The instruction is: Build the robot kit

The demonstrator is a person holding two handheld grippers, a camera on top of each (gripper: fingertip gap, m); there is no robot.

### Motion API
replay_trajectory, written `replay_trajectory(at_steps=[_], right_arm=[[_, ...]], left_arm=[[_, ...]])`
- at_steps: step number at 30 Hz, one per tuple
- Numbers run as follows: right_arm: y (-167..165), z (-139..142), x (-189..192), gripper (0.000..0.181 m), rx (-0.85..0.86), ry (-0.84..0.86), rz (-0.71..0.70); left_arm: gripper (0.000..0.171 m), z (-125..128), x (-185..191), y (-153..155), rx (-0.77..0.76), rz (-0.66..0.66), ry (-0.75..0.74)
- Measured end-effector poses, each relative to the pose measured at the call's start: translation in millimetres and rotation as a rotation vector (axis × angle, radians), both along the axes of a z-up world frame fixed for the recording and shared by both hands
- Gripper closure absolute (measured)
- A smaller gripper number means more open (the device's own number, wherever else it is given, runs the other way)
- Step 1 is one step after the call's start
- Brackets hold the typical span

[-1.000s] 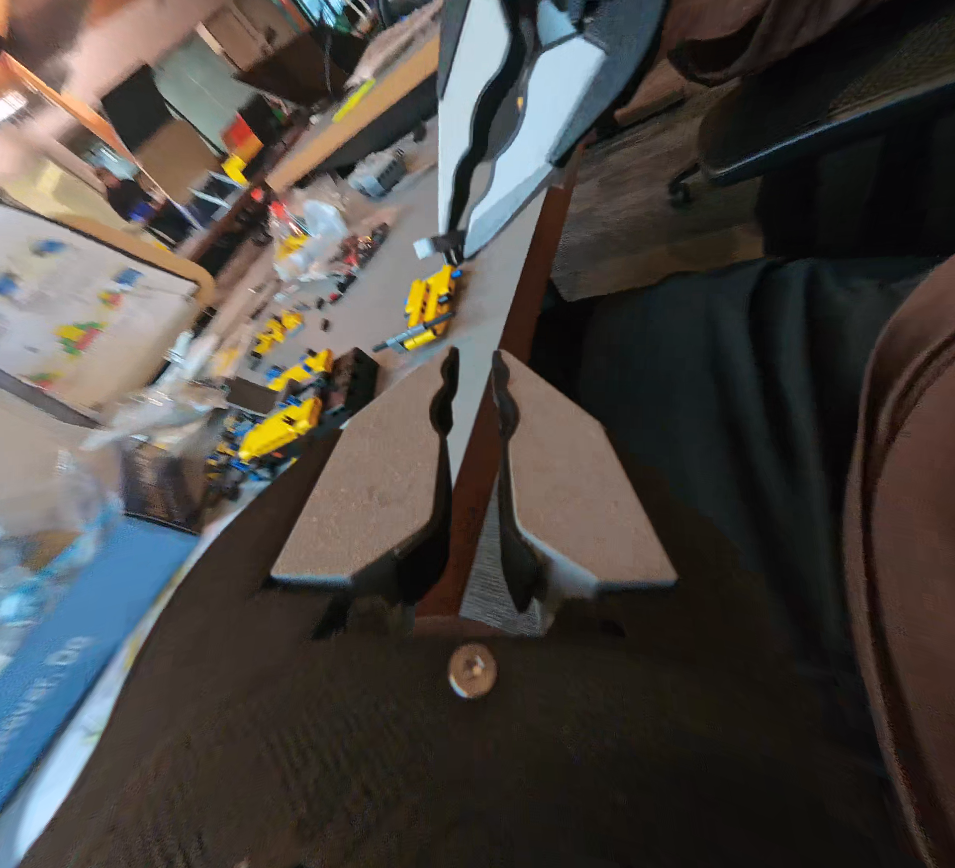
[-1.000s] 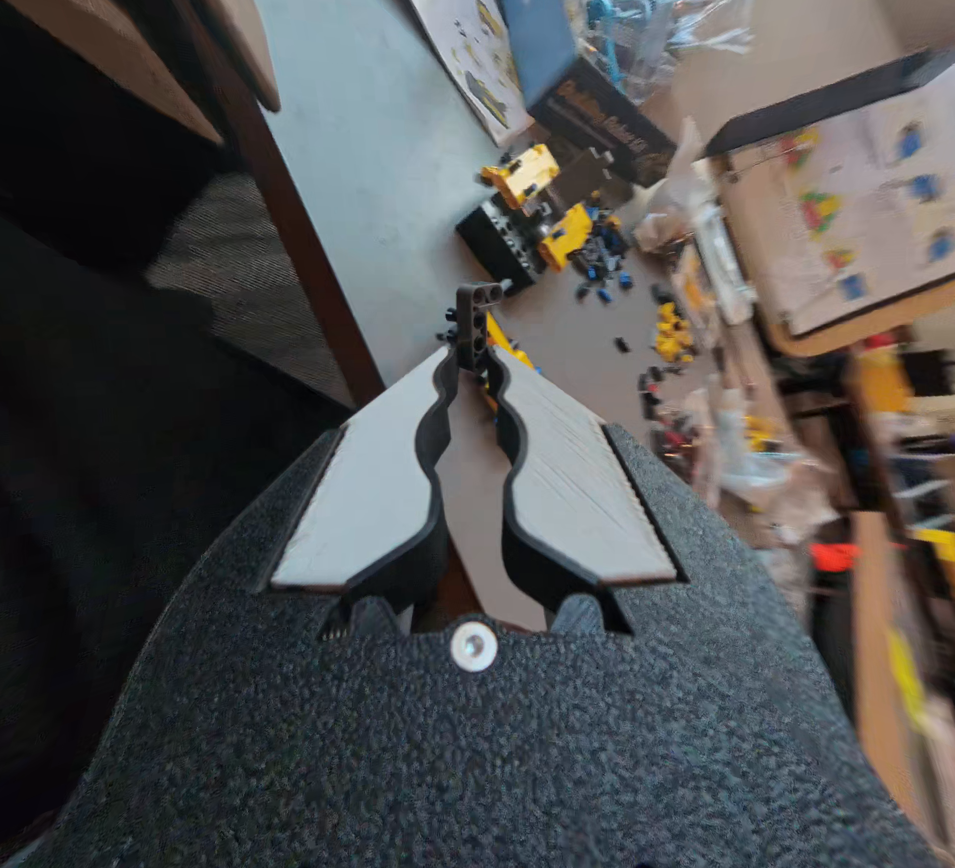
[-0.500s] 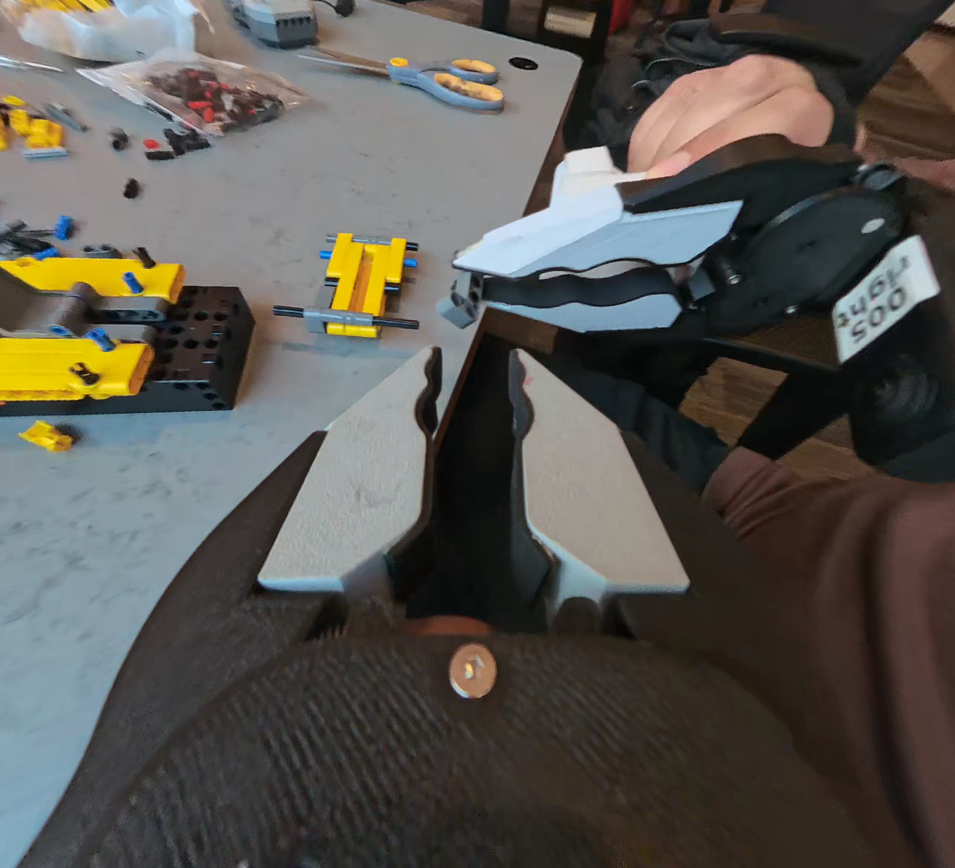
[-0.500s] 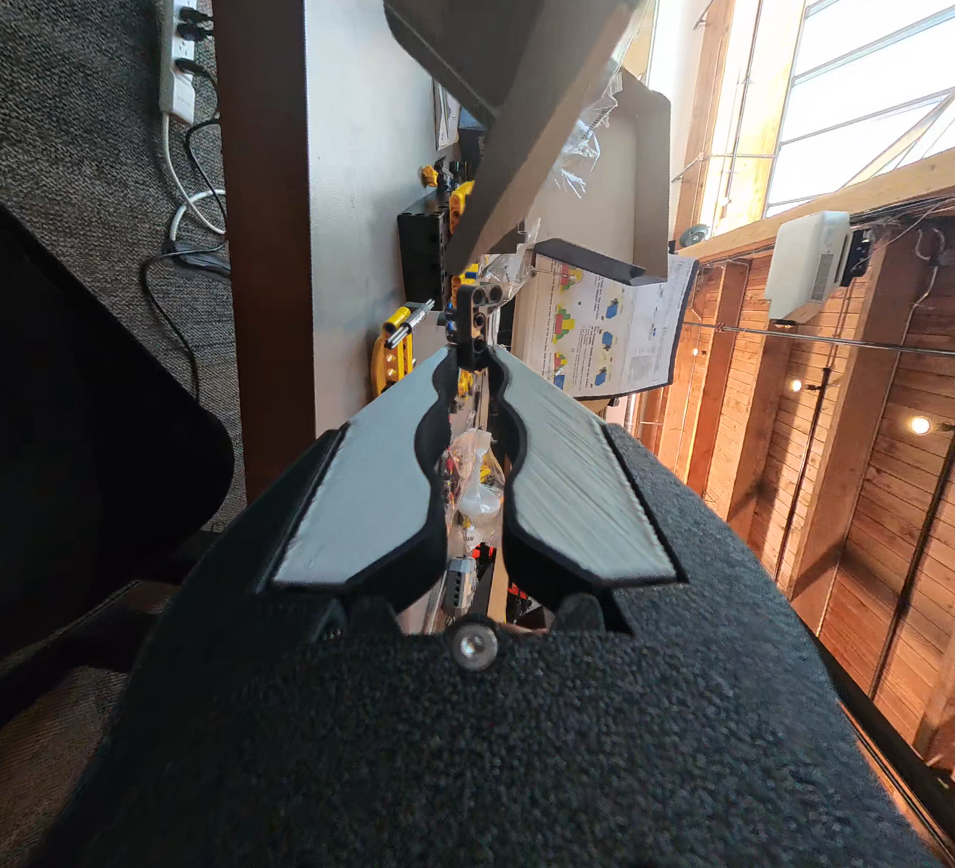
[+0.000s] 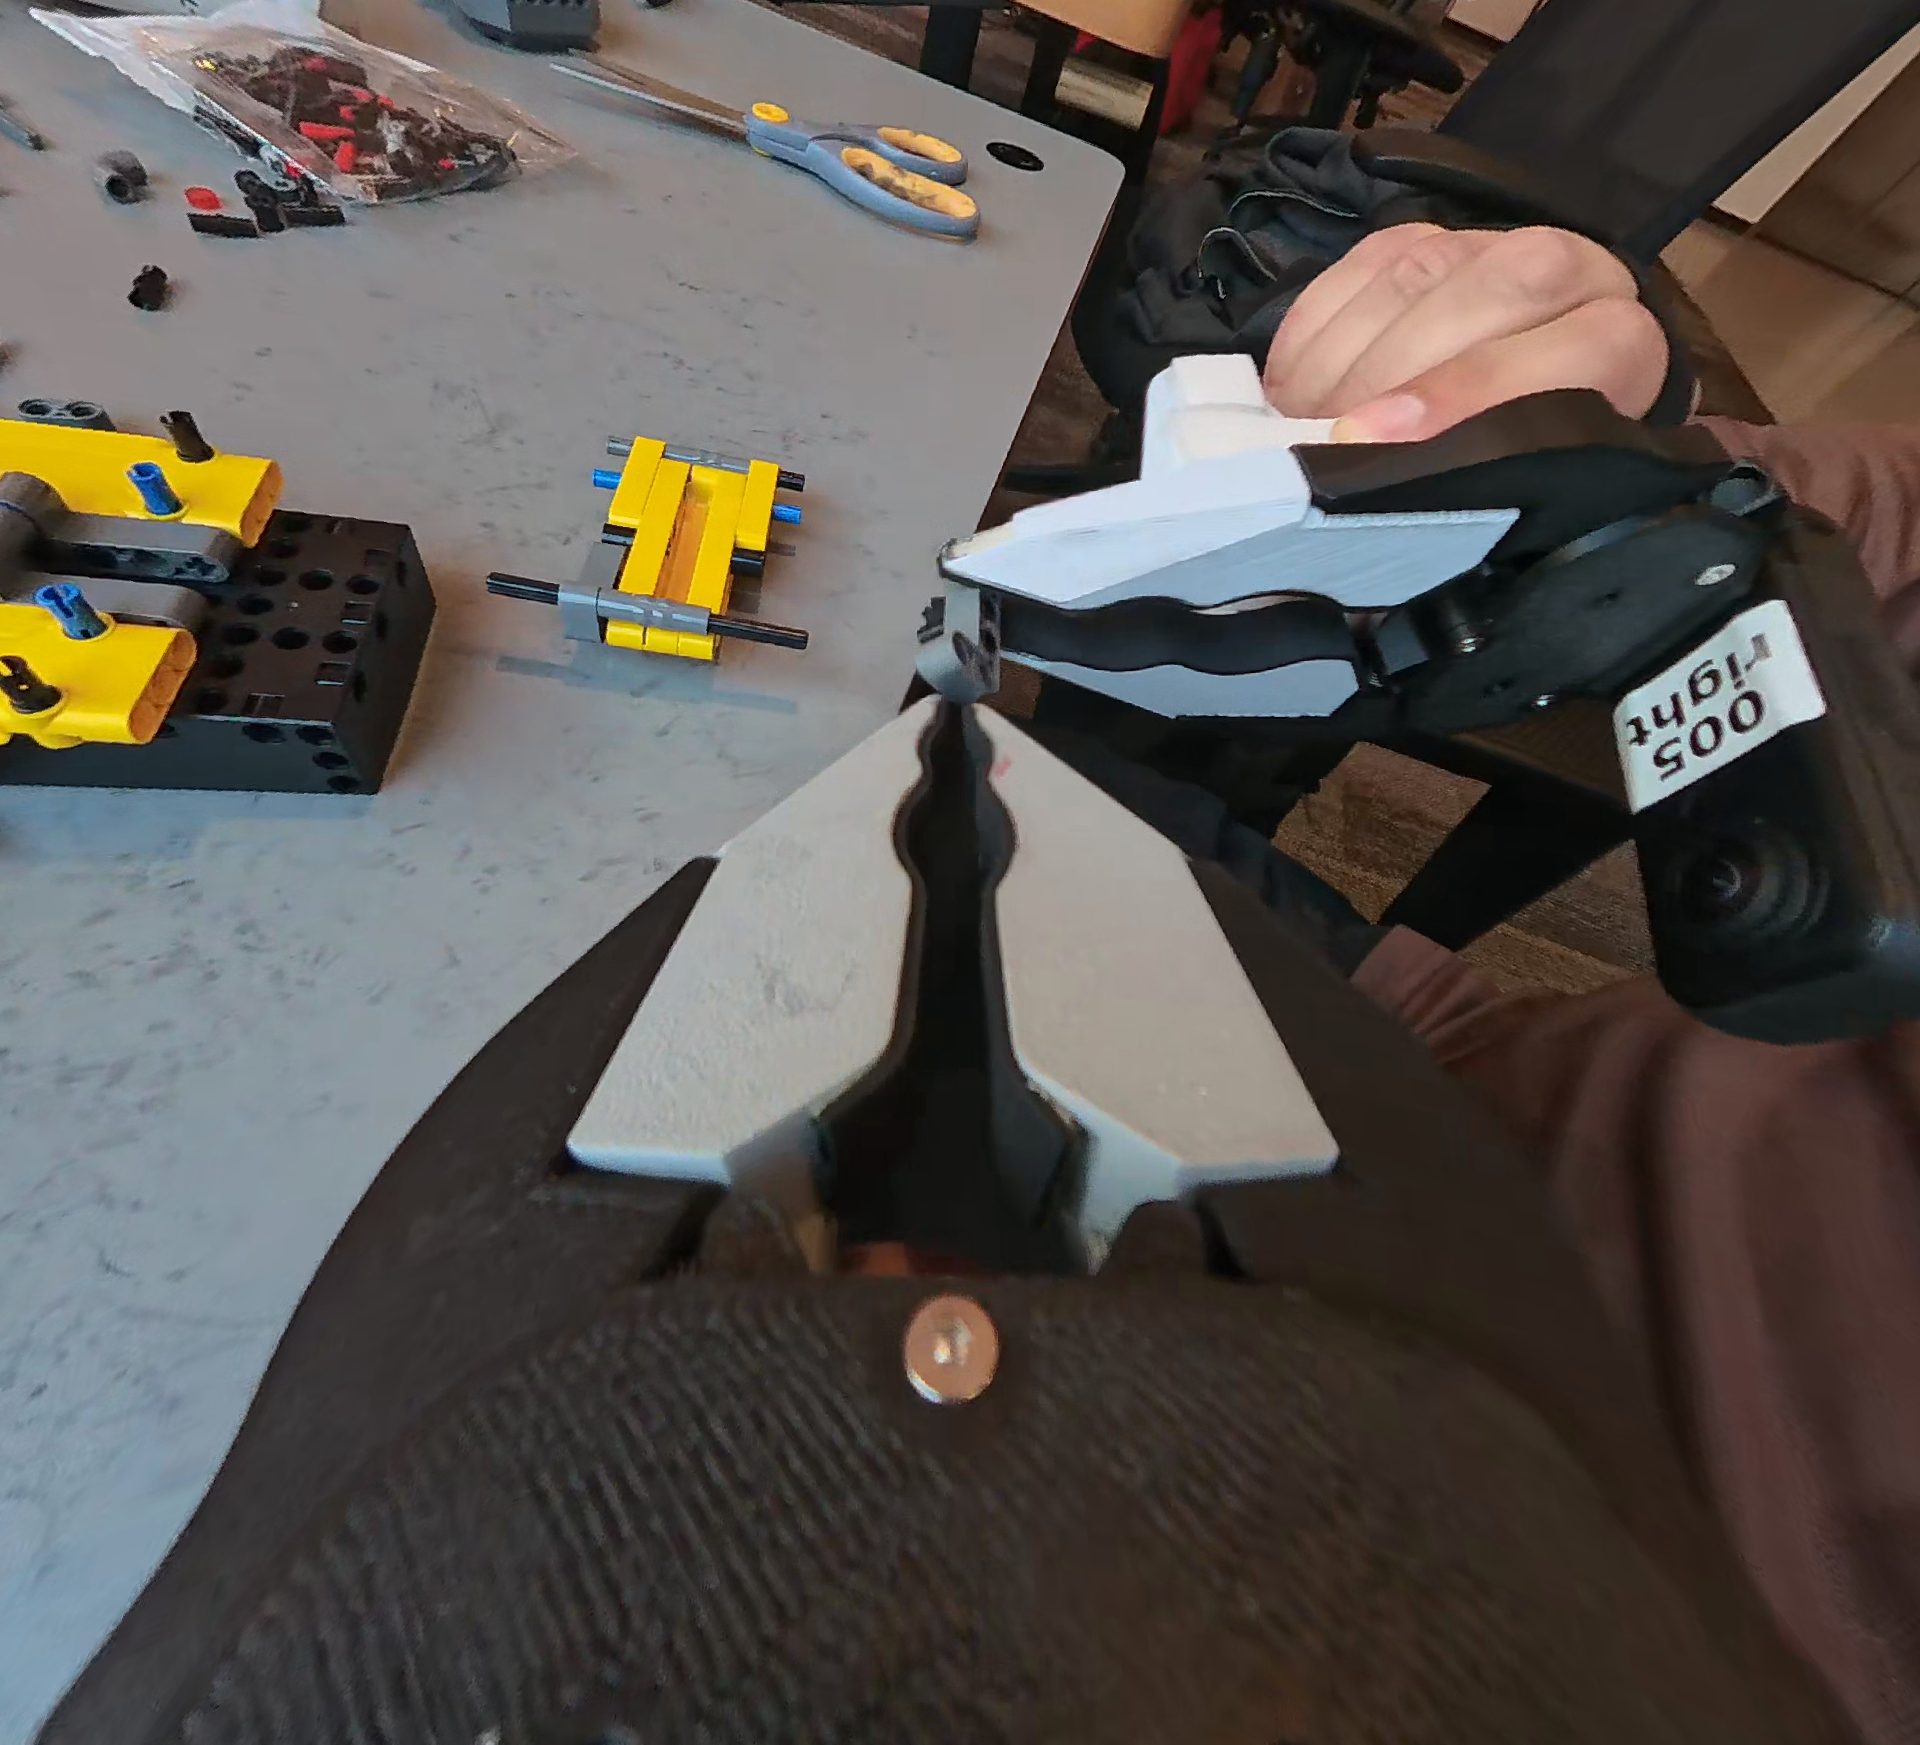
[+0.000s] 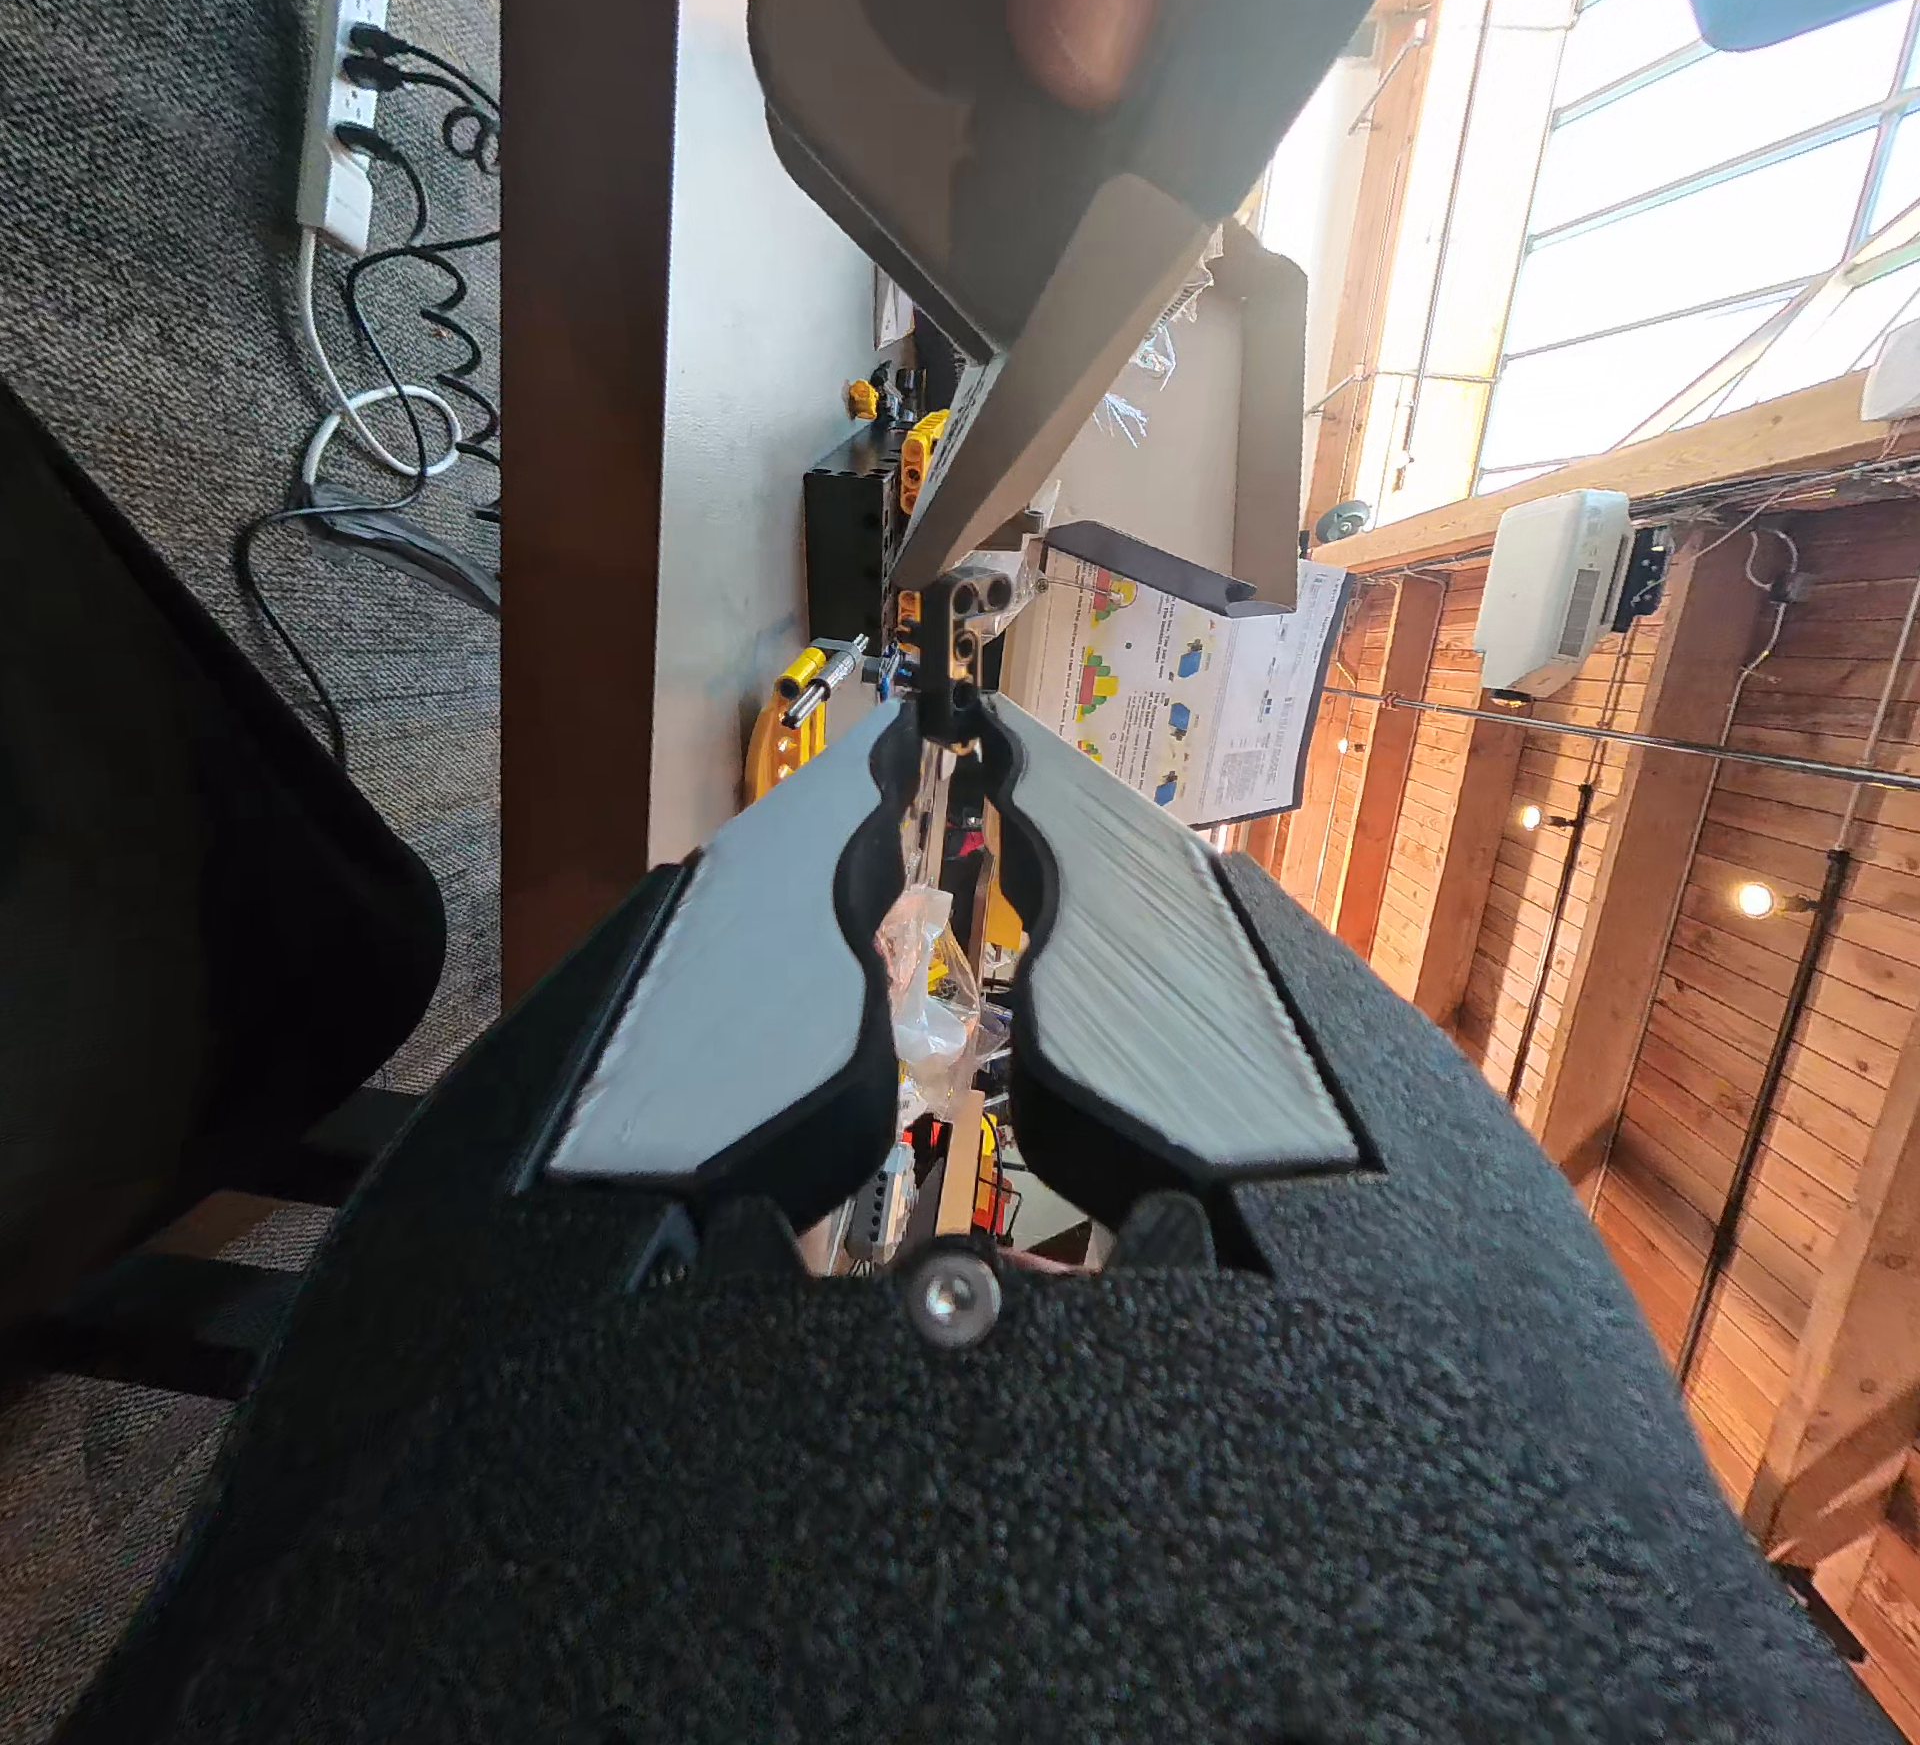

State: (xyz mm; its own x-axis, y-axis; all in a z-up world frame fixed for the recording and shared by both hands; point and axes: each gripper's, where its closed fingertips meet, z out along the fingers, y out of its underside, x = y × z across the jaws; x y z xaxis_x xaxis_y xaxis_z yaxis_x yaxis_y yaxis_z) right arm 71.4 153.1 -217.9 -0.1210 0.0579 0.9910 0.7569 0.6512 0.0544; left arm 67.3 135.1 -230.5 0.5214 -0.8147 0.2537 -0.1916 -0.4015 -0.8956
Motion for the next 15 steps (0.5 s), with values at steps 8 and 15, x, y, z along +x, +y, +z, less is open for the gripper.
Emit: replay_trajectory(at_steps=[8, 15], right_arm=[[0.2, 0.2, 0.2, 0.172, 0.028, -0.011, -0.009], [0.2, 3.7, 0.8, 0.172, 0.029, 0.005, -0.008]], left_arm=[[0.165, 0.7, 2.1, -3.4, -0.069, -0.02, -0.051], [0.171, 3.9, 4.3, -5.9, 0.002, -0.027, -0.05]])
